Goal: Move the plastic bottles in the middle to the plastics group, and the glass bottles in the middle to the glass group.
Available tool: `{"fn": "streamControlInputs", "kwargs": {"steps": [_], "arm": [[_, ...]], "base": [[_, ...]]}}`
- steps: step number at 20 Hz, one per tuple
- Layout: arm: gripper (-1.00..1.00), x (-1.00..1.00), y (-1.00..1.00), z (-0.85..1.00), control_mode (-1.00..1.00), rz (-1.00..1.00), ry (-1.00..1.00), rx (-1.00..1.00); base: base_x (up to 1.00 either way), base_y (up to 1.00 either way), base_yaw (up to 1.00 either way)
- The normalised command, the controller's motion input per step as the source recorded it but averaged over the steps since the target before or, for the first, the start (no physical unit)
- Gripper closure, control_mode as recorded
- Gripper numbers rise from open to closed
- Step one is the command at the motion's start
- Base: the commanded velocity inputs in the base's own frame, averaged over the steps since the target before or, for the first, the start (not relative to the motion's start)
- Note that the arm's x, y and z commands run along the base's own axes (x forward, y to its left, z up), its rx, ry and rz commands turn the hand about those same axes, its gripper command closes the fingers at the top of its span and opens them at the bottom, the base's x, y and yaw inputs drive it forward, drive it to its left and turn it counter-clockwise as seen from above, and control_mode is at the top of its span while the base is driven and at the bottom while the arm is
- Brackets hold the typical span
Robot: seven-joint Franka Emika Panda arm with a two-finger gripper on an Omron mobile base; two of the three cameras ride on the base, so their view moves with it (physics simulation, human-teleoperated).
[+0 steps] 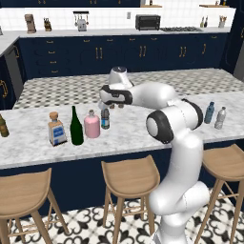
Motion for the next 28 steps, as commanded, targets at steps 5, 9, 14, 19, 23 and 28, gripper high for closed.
{"fn": "streamControlInputs", "kwargs": {"steps": [5,9,14,19,23,28], "arm": [[-1.0,0.34,0.09,-0.11,-1.0,0.05,0.0,0.0],[-1.0,0.16,0.11,-0.05,-1.0,0.03,0.0,0.0],[-1.0,0.0,0.02,-0.26,-1.0,0.0,0.0,0.0],[-1.0,0.0,0.0,-0.35,-1.0,0.0,0.0,0.05],[-1.0,0.0,0.0,-0.1,-1.0,-0.06,0.0,0.13],[-1.0,0.12,0.0,0.0,-1.0,-0.14,0.0,0.06]], "base": [[0.0,0.0,0.0],[0.0,0.0,0.0],[0.0,0.0,0.0],[0.0,0.0,0.0],[0.0,0.0,0.0],[0.0,0.0,0.0]]}}
